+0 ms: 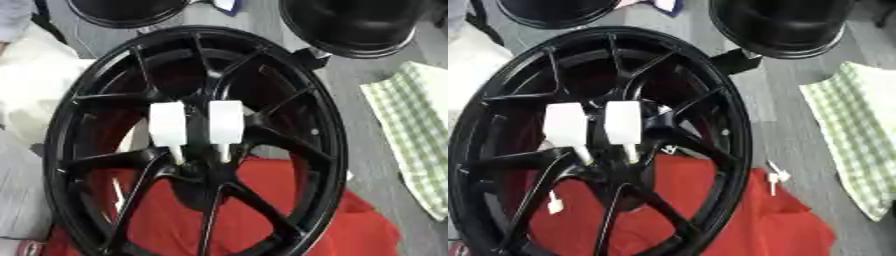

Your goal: Pull the pin out of the wheel hub.

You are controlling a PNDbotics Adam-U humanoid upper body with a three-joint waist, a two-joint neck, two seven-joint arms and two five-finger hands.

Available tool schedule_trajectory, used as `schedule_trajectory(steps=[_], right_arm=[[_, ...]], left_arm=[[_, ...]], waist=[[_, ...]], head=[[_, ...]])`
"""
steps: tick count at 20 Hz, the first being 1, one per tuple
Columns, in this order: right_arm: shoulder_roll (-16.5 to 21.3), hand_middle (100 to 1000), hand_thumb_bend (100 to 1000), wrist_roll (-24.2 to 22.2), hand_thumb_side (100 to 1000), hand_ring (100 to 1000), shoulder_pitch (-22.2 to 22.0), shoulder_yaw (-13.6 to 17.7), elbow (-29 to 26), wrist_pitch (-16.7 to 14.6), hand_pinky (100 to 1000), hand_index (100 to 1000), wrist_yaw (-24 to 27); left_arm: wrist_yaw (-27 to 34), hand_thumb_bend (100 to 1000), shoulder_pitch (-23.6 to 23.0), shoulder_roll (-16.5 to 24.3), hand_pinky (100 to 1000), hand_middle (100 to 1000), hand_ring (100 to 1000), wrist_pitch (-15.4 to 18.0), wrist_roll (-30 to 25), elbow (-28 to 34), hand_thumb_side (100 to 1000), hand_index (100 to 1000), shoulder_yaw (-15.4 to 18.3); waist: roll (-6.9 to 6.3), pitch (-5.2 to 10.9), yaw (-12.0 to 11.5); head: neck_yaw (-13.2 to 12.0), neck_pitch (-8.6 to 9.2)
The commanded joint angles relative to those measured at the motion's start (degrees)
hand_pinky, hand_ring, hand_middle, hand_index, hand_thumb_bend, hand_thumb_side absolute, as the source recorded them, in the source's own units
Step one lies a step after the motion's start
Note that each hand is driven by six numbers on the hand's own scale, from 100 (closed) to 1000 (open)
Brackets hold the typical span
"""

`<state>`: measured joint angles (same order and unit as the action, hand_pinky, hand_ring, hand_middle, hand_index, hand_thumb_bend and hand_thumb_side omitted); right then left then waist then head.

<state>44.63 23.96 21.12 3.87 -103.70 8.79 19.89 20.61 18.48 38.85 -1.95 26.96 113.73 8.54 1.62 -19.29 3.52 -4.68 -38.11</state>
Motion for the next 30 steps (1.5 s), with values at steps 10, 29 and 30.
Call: schedule_trajectory(steps=[10,29,30], right_arm=[[2.8,618,100,-0.5,542,672,0.0,0.1,-0.6,0.2,805,676,-0.4],[3.3,619,100,-2.2,532,674,1.6,-1.5,-0.8,1.1,805,676,-0.6],[3.3,619,100,-2.3,532,674,1.7,-1.6,-0.8,1.1,805,676,-0.6]], left_arm=[[-9.7,108,6.8,16.8,719,704,665,-1.2,-10.0,0.9,690,762,-12.2],[-26.9,121,19.0,27.5,783,740,742,11.4,-27.2,0.9,671,818,-30.1],[-27.8,122,19.4,27.3,784,737,743,11.1,-28.1,0.9,671,819,-30.9]], waist=[[-1.44,2.50,0.0],[-1.71,3.27,1.9],[-1.74,3.28,1.9]], head=[[1.3,-0.90],[-0.6,-0.33],[-0.7,-0.07]])
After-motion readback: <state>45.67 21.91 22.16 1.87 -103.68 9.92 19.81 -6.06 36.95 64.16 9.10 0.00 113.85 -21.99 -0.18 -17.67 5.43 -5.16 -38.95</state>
